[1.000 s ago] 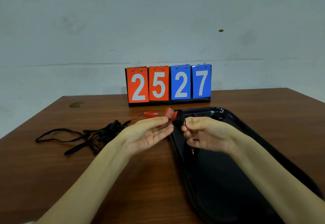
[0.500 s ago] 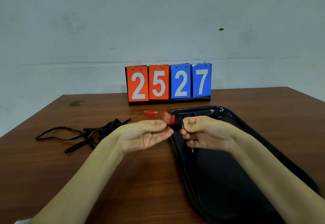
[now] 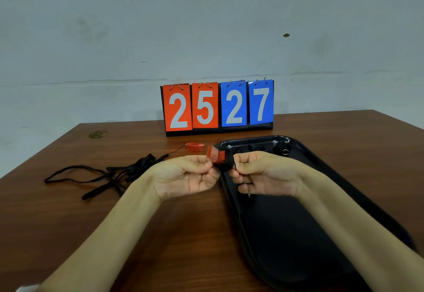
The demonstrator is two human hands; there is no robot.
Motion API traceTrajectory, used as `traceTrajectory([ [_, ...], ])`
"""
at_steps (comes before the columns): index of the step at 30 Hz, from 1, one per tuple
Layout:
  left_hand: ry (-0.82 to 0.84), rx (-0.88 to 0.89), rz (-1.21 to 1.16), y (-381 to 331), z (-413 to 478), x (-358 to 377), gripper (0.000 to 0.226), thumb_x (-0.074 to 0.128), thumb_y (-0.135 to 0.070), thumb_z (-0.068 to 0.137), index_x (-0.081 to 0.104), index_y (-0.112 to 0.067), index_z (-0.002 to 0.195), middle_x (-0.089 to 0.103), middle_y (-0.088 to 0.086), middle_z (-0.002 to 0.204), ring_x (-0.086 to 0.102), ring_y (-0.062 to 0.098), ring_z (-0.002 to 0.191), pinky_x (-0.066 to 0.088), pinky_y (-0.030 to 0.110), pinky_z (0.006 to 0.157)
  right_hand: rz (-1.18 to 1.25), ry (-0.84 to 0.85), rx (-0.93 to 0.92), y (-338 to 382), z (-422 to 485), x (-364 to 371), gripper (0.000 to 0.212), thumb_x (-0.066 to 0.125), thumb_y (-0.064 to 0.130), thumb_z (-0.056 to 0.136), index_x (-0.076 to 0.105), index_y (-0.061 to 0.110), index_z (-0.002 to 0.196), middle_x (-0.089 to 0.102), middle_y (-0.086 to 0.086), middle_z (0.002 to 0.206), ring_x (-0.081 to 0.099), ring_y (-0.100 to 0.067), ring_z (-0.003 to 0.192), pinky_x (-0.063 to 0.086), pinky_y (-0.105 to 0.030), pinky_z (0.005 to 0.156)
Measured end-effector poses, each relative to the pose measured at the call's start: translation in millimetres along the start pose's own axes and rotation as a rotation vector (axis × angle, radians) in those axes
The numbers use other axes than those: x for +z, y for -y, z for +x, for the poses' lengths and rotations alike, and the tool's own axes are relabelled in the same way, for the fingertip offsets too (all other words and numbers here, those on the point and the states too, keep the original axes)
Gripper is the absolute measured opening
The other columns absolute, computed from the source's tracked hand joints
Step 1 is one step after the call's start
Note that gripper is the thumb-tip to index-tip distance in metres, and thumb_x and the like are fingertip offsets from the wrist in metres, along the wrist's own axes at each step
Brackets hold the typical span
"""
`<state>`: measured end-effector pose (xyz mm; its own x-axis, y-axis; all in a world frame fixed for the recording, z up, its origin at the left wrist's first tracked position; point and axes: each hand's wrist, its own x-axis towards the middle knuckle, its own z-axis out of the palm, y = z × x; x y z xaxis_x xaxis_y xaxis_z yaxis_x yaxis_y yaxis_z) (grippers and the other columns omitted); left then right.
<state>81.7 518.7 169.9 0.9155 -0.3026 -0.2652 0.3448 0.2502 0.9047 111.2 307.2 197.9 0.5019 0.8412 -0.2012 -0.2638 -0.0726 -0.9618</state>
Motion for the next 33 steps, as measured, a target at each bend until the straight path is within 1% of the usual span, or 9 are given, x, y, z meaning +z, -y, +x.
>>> traceTrajectory([
  [3,0.0,0.053,0.128,0,-4,10,0.011,0.048,0.004,0.09,0.053,-0.004,0.095,0.054,0.009,0.087,0.056,0.012,0.07,0.05,0.021,0.065,-0.033,-0.027,-0.008,-1,1,-2,0.026,0.054,0.006,0.087,0.062,0.017,0.065,0.061,0.003,0.067,0.051,-0.007,0.064,0.045,-0.019,0.061],
  [7,0.081,0.078,-0.022,-6,-16,19,0.019,0.057,0.01,0.08,0.072,-0.002,0.084,0.063,0.01,0.077,0.06,0.012,0.062,0.054,0.021,0.061,-0.09,-0.072,-0.012,-1,1,-4,0.036,0.051,0.005,0.09,0.064,0.02,0.06,0.061,0.003,0.068,0.052,-0.007,0.064,0.045,-0.02,0.061],
  [13,-0.023,0.105,0.096,-12,-23,23,0.026,0.063,-0.001,0.071,0.068,-0.001,0.096,0.07,0.016,0.079,0.07,0.018,0.069,0.059,0.025,0.064,-0.083,-0.092,-0.008,1,0,-6,0.029,0.053,0.006,0.089,0.063,0.017,0.065,0.062,0.003,0.069,0.053,-0.007,0.064,0.045,-0.02,0.061],
  [16,0.047,0.053,0.053,-14,-27,26,0.02,0.066,-0.007,0.074,0.074,-0.003,0.092,0.07,0.016,0.085,0.07,0.018,0.073,0.059,0.027,0.066,-0.048,-0.047,0.006,2,-1,-4,0.005,0.059,0.011,0.084,0.059,0.013,0.079,0.062,0.003,0.069,0.054,-0.007,0.064,0.047,-0.02,0.06],
  [18,0.094,0.061,0.002,-13,-28,27,0.024,0.068,-0.008,0.071,0.074,-0.004,0.093,0.07,0.016,0.085,0.069,0.017,0.071,0.058,0.027,0.066,-0.003,-0.005,0.013,3,-2,-4,0.006,0.058,0.012,0.078,0.058,0.011,0.084,0.062,0.003,0.069,0.055,-0.006,0.063,0.047,-0.019,0.059],
  [20,0.061,0.102,-0.009,-11,-26,30,0.02,0.065,-0.007,0.074,0.074,-0.003,0.092,0.069,0.015,0.082,0.068,0.017,0.067,0.059,0.026,0.064,-0.017,-0.008,0.012,2,-1,-4,0.001,0.058,0.012,0.081,0.058,0.012,0.083,0.062,0.003,0.069,0.054,-0.006,0.063,0.046,-0.019,0.06],
  [25,-0.095,0.288,0.17,-7,-20,38,0.027,0.06,-0.007,0.081,0.063,0.006,0.105,0.07,0.011,0.083,0.067,0.016,0.071,0.058,0.027,0.068,-0.046,-0.084,-0.018,2,-1,-6,0.027,0.051,0.005,0.09,0.061,0.016,0.067,0.061,0.003,0.068,0.052,-0.007,0.063,0.045,-0.02,0.061],
  [29,-0.252,0.409,0.28,-5,-20,38,0.013,0.062,0.002,0.08,0.064,0.0,0.093,0.07,0.012,0.08,0.068,0.018,0.069,0.057,0.024,0.063,-0.016,-0.137,-0.026,1,0,-5,0.031,0.05,0.005,0.091,0.06,0.017,0.064,0.061,0.003,0.067,0.052,-0.007,0.061,0.044,-0.02,0.062],
  [33,-0.22,0.371,0.125,-4,-21,35,0.016,0.057,0.007,0.083,0.067,-0.002,0.091,0.069,0.012,0.078,0.068,0.017,0.07,0.057,0.026,0.064,0.008,-0.219,-0.044,0,2,-5,0.031,0.053,0.005,0.09,0.063,0.018,0.063,0.062,0.002,0.067,0.054,-0.007,0.06,0.045,-0.021,0.062],
])
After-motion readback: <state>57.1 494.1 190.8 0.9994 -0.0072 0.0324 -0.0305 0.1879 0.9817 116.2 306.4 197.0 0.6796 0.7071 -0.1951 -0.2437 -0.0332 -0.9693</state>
